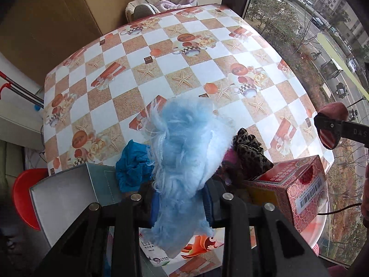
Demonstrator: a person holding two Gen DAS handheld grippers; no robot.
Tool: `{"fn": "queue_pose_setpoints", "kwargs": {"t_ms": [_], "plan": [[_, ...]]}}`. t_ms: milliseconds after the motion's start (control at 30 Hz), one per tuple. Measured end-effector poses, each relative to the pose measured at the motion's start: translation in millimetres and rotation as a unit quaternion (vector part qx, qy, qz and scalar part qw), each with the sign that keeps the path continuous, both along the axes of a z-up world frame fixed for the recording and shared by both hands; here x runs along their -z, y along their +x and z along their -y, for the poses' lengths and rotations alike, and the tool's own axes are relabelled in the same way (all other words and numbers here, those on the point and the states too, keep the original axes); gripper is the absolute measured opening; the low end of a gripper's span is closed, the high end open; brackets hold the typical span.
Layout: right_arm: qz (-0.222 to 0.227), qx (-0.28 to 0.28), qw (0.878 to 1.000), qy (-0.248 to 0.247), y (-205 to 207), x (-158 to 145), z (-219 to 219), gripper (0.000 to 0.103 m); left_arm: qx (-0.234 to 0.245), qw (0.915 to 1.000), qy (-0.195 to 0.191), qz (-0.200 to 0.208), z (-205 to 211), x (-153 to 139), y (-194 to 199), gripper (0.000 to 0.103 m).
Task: Organize soft objects
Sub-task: 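Lower the fluffy scarf and knit hat into the white box and open both tools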
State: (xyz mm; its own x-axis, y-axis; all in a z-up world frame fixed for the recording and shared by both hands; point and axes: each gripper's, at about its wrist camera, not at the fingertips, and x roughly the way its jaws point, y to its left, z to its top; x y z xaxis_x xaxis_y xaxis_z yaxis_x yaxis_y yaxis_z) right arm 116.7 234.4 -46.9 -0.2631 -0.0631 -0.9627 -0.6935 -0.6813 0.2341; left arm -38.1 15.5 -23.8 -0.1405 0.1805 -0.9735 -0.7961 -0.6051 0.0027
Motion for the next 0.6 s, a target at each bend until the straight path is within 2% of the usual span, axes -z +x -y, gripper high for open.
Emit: {"fn": "queue_pose_setpoints", "kwargs": {"t_ms": [267, 400, 467, 533, 600], "plan": [[0.021, 0.012, 1.000, -0.003, 47.5, -13.6, 52.4, 0.039, 0.061, 0.9981, -0.002, -0.007, 32.6, -18.0, 54.4, 0.034], [0.029, 0.000, 1.000, -0.008, 57.2, -20.6, 85.2, 0.039, 0.070, 0.9975, 0.005, -0.007, 52.9, -27.1, 63.3, 0.034], [0.039, -0.010, 0.999, 0.010, 58.9, -26.9, 99.5, 0.039, 0.071, 0.9974, 0.009, -0.009, 63.4, -30.6, 64.3, 0.034], [0.026, -0.015, 1.000, -0.005, 62.0, -33.1, 110.1, 0.039, 0.068, 0.9975, 0.015, -0.011, 73.5, -33.9, 63.2, 0.034], [0.023, -0.017, 1.000, 0.003, 64.2, -40.3, 119.8, 0.039, 0.062, 0.9978, 0.020, -0.014, 83.5, -37.0, 59.8, 0.034]]}}
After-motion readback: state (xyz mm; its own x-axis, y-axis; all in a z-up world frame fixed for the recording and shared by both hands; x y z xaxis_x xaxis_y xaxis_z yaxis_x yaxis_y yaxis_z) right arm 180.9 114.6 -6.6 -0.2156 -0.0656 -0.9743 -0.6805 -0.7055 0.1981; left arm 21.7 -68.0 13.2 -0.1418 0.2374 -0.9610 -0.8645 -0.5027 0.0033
